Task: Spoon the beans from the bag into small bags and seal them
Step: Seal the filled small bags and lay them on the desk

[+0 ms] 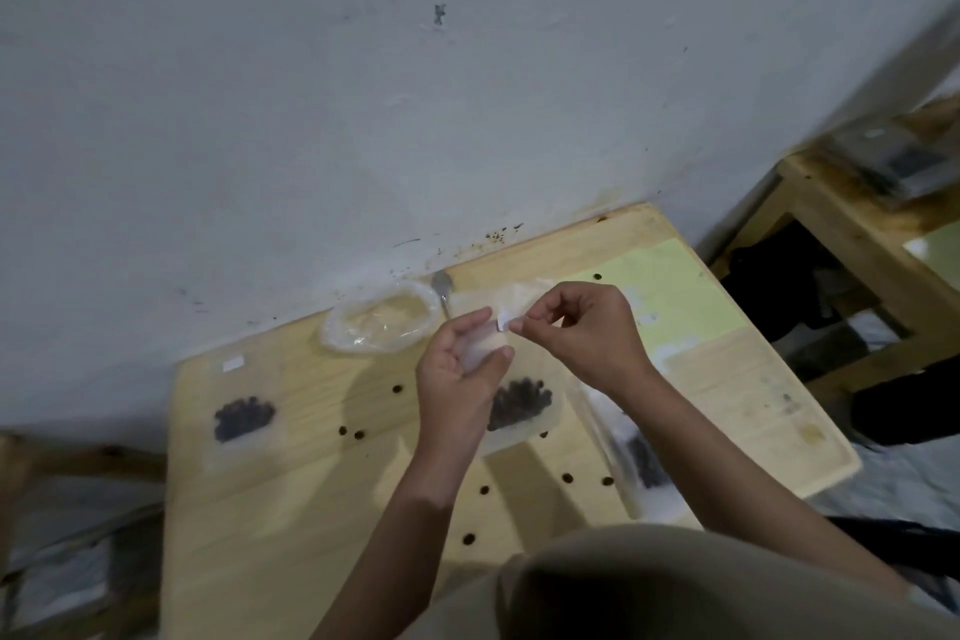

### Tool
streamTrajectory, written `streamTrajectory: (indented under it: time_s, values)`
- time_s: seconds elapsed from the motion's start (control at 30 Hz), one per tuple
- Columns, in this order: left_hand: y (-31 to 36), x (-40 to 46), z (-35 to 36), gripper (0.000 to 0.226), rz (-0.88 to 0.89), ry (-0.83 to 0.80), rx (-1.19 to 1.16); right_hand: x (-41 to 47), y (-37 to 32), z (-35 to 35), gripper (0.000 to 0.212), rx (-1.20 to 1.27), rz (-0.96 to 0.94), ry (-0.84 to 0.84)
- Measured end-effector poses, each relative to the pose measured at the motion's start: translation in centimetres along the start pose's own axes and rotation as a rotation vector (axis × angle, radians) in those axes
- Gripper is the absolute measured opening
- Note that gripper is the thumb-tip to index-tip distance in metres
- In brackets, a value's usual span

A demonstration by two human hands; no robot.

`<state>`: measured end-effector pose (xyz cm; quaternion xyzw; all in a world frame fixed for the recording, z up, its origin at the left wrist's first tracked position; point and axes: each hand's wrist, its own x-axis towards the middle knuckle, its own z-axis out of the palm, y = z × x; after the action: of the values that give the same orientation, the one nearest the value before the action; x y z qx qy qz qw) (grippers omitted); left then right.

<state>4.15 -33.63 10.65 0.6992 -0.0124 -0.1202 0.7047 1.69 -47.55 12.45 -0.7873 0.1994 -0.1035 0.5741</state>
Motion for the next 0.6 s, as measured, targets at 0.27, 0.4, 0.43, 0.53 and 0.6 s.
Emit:
streamTrajectory:
  time_s: [0.27, 0.4, 0.43, 0.53, 0.6]
  values:
    - [1.6, -2.8, -7.4, 0.018, -0.06, 0.114, -0.128, -3.7, -2.9, 6.7, 0.02, -0.057, -0.059, -0.007]
    - [2.1, -3.4, -11.9, 0.015, -0.025, 0.169, -0.133, -5.2, -4.2, 10.4, 0.02, 0.005, -0.044, 0.0]
    - [2.2, -3.4, -13.1, 0.015, -0.013, 0.175, -0.131, -5.5, -4.4, 11.4, 0.021, 0.015, -0.038, 0.004]
    - [2.0, -3.5, -16.4, 0.015, -0.003, 0.184, -0.138, -6.4, -4.8, 14.6, 0.021, 0.003, -0.064, 0.039]
    - [1.7, -3.4, -18.6, 0.016, -0.02, 0.209, -0.159, -6.9, -4.8, 17.1, 0.02, 0.009, -0.089, 0.041]
